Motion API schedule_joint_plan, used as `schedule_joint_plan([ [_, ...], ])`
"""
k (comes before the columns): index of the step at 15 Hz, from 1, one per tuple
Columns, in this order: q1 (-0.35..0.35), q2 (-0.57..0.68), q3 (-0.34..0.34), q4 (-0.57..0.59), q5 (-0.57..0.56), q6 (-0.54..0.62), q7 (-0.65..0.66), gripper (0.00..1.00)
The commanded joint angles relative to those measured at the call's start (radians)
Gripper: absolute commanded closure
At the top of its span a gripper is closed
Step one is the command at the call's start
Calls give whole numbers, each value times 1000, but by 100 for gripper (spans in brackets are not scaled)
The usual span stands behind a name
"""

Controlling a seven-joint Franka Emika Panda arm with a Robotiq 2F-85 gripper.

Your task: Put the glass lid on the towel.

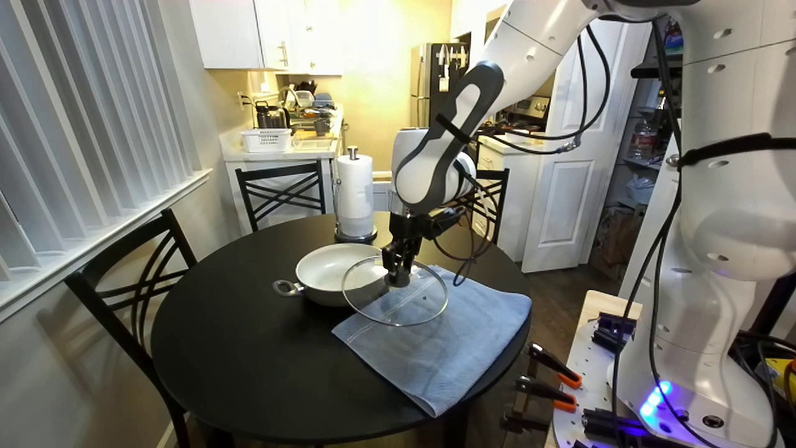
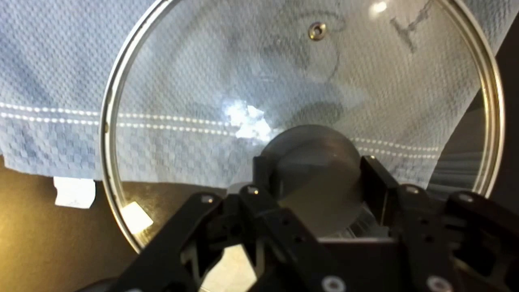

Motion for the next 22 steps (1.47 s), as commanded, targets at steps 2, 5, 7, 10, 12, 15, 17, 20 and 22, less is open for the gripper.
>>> schedule_joint_plan([
  [2,10,-195,34,-307,21,165,-30,67],
  [5,19,-233,50,-416,40,229,-30,67],
  [7,29,-182,45,-368,16,221,-9,67],
  [10,44,-192,43,-376,-3,213,9,67],
  [12,53,-188,30,-365,-35,204,39,67],
  [15,44,-151,6,-344,-66,182,51,67],
  [17,34,-103,-12,-309,-67,171,48,67],
  [20,36,-25,-36,-239,-70,150,57,67],
  [22,52,27,-58,-190,-83,140,84,67],
])
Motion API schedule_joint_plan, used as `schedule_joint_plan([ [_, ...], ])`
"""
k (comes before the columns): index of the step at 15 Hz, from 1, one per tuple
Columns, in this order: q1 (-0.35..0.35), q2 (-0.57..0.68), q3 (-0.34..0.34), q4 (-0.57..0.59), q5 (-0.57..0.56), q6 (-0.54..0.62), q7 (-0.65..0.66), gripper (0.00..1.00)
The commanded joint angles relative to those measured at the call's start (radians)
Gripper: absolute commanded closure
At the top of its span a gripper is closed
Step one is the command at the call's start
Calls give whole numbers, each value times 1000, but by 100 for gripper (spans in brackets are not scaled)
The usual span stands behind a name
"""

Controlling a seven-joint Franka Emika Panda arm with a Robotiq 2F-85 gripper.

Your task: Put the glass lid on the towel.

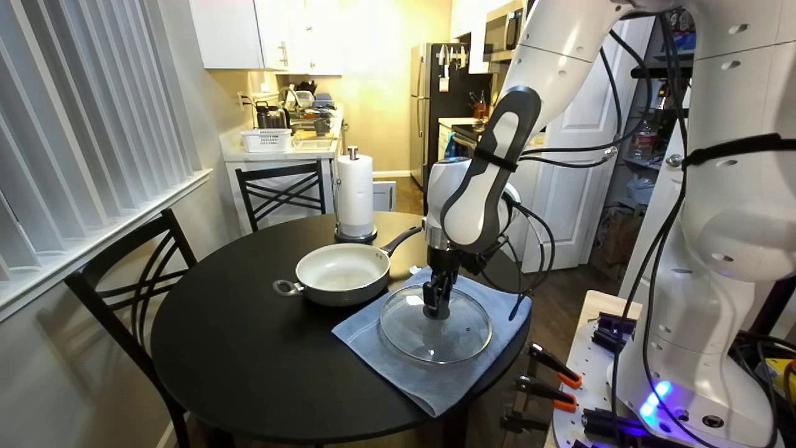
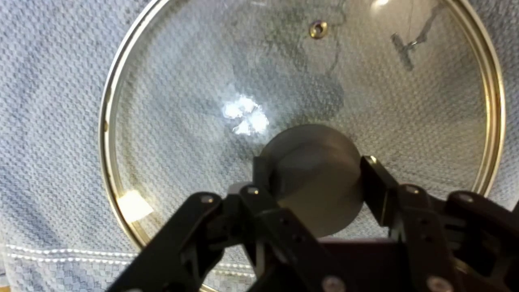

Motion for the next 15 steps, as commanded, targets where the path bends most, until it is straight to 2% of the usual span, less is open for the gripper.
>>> schedule_joint_plan([
  [1,16,86,-20,103,-29,-42,64,17],
  [6,18,131,-30,158,-30,-44,86,0],
  [15,0,128,-17,158,-22,-33,58,0],
])
